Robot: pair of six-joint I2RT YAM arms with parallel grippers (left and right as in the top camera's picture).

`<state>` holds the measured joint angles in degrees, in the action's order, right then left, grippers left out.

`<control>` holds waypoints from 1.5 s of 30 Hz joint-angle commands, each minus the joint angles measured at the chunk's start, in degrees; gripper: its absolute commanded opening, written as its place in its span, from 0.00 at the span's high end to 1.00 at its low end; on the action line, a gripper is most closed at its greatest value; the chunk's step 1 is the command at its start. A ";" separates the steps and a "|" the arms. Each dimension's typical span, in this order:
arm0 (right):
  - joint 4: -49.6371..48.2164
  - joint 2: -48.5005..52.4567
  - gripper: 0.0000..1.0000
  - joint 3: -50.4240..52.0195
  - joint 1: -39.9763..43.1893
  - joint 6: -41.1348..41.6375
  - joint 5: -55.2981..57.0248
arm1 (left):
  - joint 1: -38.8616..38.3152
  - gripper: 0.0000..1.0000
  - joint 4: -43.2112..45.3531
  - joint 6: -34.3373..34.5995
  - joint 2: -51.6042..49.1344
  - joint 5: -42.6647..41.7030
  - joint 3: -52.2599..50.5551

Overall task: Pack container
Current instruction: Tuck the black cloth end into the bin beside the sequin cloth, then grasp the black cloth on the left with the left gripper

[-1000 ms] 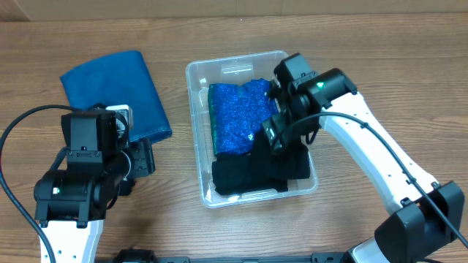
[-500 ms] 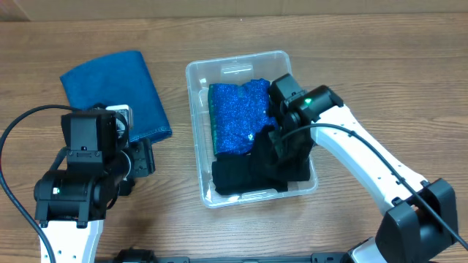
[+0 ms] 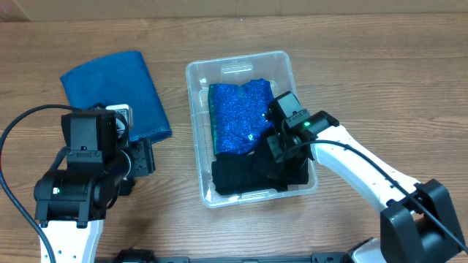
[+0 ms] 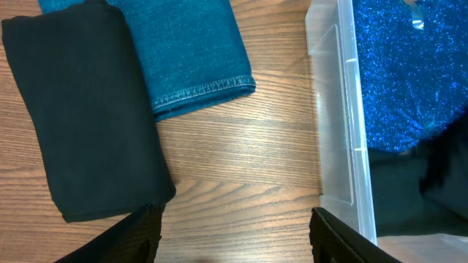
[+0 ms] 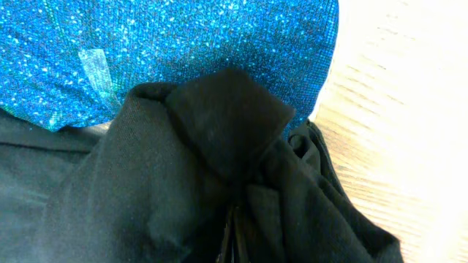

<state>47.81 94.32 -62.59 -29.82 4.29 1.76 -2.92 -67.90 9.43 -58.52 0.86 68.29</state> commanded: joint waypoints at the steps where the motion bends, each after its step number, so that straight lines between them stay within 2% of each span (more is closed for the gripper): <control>1: 1.60 0.92 0.94 -0.22 -1.22 3.26 2.62 | -0.11 0.34 0.20 -0.22 0.02 -0.28 1.09; 5: 4.55 -5.25 0.85 -10.84 -0.50 5.31 2.91 | -0.11 0.33 -0.07 -0.24 0.02 -0.28 1.09; 6: 4.52 -7.43 0.83 -12.76 0.46 6.38 3.15 | -0.11 0.28 -0.20 -0.22 0.02 -0.28 1.09; 7: 4.50 -9.99 0.77 -14.49 1.99 6.88 3.13 | -0.11 0.28 -0.37 -0.24 0.02 -0.28 1.09; 8: 4.50 -12.50 0.61 -15.65 4.09 6.91 3.10 | -0.11 0.27 -0.52 -0.24 0.02 -0.28 1.09; 9: 4.96 -15.91 0.51 -16.00 8.00 6.91 3.10 | -0.11 0.26 -0.46 -0.24 0.02 -0.28 1.09; 12: 9.81 -18.12 0.50 -16.00 16.48 9.97 3.10 | -0.11 0.22 -0.46 -0.22 0.02 -0.28 1.09; 14: 14.40 -17.75 0.41 -15.08 24.79 12.48 1.55 | -0.09 0.22 -0.37 0.00 0.02 -0.17 1.09; 15: 15.93 -17.49 0.34 -14.14 28.92 12.44 0.00 | 0.09 0.19 -0.02 1.73 -0.22 1.60 1.09; 16: 17.11 -17.16 0.32 -13.57 32.02 12.11 -0.57 | 0.83 0.15 0.07 3.21 -0.66 3.48 1.09; 18: 18.97 -16.39 0.20 -13.35 35.85 10.86 -0.63 | 3.98 0.04 0.22 3.52 -2.03 3.80 1.09; 21: 19.32 -15.52 0.11 -13.35 37.51 10.38 -3.34 | 17.09 0.00 0.61 3.43 -6.64 1.09 1.09; 25: 19.47 -14.80 0.08 -13.35 37.51 10.27 -3.41 | 34.73 0.00 2.54 2.82 -12.98 -8.44 1.09; 27: 19.63 -14.32 0.08 -13.35 37.51 10.27 -3.39 | 44.78 0.00 5.62 -0.66 -18.05 -17.44 1.09; 29: 19.61 -13.81 0.08 -13.35 37.51 10.29 -3.39 | 50.31 0.00 8.83 -7.17 -22.69 -26.18 1.09; 31: 19.56 -13.44 0.07 -13.35 37.51 10.29 -3.37 | 52.57 0.00 12.31 -14.58 -28.46 -32.57 1.09; 37: 19.12 -13.18 0.07 -12.87 37.51 10.27 -3.34 | 52.78 0.00 15.67 -28.24 -43.80 -37.27 1.09; 39: 18.40 -13.18 0.06 -12.15 37.51 10.27 -3.34 | 52.78 0.02 15.43 -31.23 -47.39 -38.01 1.09; 43: 16.83 -13.16 0.03 -10.12 37.51 10.27 -3.34 | 53.13 0.02 16.98 -32.17 -50.40 -37.46 1.09; 45: 16.68 -13.14 0.03 -9.99 37.51 10.27 -3.34 | 53.16 0.02 18.16 -32.09 -50.47 -34.42 1.09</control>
<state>65.10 81.17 -73.25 7.51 14.92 -1.28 49.65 -50.96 -19.68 -108.53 -34.94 68.51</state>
